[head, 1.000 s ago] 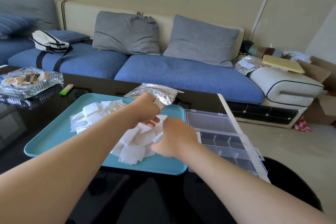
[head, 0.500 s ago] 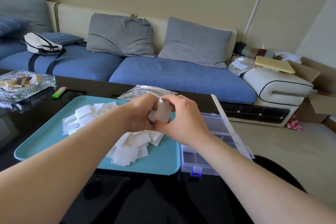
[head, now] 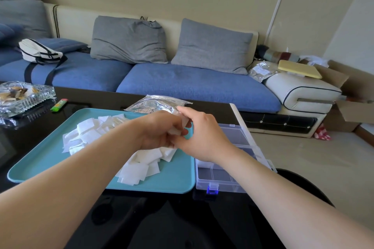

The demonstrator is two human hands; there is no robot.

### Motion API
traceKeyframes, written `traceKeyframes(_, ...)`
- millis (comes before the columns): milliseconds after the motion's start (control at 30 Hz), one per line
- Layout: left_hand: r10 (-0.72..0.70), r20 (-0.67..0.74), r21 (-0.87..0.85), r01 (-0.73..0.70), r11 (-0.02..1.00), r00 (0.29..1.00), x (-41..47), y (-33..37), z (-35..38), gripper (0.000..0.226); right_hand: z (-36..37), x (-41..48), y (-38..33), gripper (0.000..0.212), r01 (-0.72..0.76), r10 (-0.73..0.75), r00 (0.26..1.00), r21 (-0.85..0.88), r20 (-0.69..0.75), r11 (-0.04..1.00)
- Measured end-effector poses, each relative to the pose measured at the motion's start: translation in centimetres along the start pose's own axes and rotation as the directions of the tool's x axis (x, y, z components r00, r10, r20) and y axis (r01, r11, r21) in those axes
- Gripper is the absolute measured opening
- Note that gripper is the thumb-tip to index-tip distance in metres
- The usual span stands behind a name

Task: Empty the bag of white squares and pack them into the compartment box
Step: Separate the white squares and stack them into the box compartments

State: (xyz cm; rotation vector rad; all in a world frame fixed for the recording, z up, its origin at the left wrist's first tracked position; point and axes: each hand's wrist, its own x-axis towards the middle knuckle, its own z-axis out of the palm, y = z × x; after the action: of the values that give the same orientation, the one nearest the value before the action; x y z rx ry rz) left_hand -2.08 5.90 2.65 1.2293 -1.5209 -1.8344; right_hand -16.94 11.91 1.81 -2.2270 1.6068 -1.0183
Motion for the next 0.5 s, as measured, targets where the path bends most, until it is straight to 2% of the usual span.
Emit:
traceKeyframes(67, 0.033, 0.020, -0.004, -0.033, 0.999, 0.999, 0.4, -0.2, -0.2, 0.026, -0.4, 0.1, 0.2, 0.044, -0.054, 0.059, 0.997, 0.108, -0.043, 0.993)
traceKeyframes(133, 0.044, 0.037, 0.059, -0.047, 0.997, 0.998, 0.4, -0.2, -0.4, 0.026, -0.6, 0.5, 0.6, 0.048, -0.088, 0.098, 0.992, 0.127, -0.077, 0.988)
traceKeyframes(267, 0.028, 0.086, 0.208, -0.046, 0.977, 0.996, -0.1, -0.3, 0.0, 0.032, -0.7, 0.9, 1.7, 0.018, -0.043, 0.046, 0.997, 0.059, -0.054, 0.997)
traceKeyframes(300, 0.024, 0.080, 0.208, -0.040, 0.977, 0.996, -0.1, -0.3, 0.2, 0.026, -0.9, 0.9, 1.8, 0.015, -0.038, 0.040, 0.998, 0.045, -0.046, 0.998)
traceKeyframes(367, 0.016, 0.072, 0.169, -0.028, 0.985, 0.997, 0.1, -0.3, 0.5, 0.013, -1.3, 0.9, 2.1, 0.014, -0.053, 0.054, 0.998, 0.020, -0.039, 0.998)
traceKeyframes(500, 0.004, 0.065, 0.129, -0.013, 0.992, 0.998, 0.1, -0.2, 1.1, 0.016, -2.1, 0.8, 2.7, 0.014, -0.096, 0.095, 0.994, -0.007, -0.056, 0.995)
